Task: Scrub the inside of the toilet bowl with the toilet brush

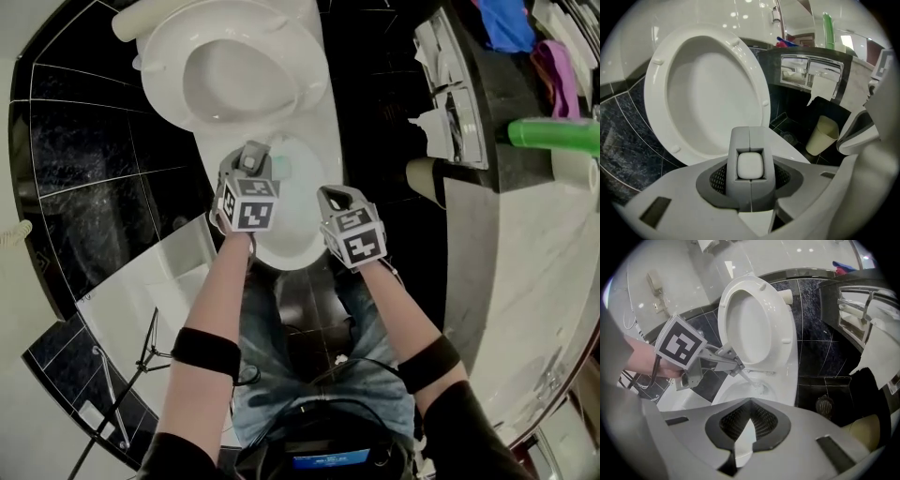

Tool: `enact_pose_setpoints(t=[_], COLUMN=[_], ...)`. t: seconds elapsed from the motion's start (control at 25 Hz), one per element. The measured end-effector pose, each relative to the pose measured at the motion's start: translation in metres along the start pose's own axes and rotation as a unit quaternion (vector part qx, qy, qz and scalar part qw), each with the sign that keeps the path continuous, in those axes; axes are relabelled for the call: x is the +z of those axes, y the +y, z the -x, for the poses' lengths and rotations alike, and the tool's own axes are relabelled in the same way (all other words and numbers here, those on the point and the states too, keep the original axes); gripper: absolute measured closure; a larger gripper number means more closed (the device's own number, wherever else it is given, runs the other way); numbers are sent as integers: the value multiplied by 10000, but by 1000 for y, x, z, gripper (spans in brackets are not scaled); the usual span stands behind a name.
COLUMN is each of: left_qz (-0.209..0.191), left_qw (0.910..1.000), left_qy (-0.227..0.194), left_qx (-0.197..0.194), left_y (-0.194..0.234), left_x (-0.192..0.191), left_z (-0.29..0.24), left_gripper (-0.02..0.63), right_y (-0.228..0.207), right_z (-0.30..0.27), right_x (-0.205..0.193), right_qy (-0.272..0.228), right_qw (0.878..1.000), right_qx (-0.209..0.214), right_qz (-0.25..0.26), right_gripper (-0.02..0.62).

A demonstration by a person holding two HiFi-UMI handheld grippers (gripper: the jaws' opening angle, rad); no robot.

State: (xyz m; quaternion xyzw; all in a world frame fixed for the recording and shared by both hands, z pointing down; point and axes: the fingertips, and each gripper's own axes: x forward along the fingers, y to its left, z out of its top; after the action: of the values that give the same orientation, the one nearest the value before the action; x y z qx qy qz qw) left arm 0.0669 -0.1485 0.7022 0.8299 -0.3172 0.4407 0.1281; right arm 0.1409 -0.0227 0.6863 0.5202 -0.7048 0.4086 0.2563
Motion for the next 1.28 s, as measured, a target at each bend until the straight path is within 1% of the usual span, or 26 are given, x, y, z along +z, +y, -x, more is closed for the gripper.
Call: enact_pose_setpoints(t=[0.24, 0.4, 0.6, 0.68, 0.84, 1.08, 1.28], left_qz=[-90, -266, -76, -94, -158, 80, 220], left_qw=[9999, 9993, 9991, 9988, 9977, 9953, 9912], left_qy=[95, 221, 390, 475, 654, 955, 1261], left_qx=[96, 127, 146, 119, 20, -165, -337], left_y=[36, 47, 59, 60, 53, 28, -1], left_x=[-30, -56, -87, -101, -129, -168, -193], left_z=[22, 39, 64, 76, 96, 127, 146], left_gripper=[428, 428, 428, 428, 428, 428, 428], right_y=[30, 44, 52, 54, 56, 56, 53], right_z=[-12, -14, -9, -4, 5, 19, 30], right_x=[2, 5, 6, 6, 0, -12, -13], right_qy=[23, 25, 42, 50, 108, 224, 225], right_qw=[10000, 10000, 10000, 10000, 9999, 9997, 9997], right_qx=[48, 45, 1, -7, -20, -19, 20], right_qz=[50, 49, 7, -13, -55, -56, -30], right_gripper=[589, 589, 589, 589, 589, 589, 589])
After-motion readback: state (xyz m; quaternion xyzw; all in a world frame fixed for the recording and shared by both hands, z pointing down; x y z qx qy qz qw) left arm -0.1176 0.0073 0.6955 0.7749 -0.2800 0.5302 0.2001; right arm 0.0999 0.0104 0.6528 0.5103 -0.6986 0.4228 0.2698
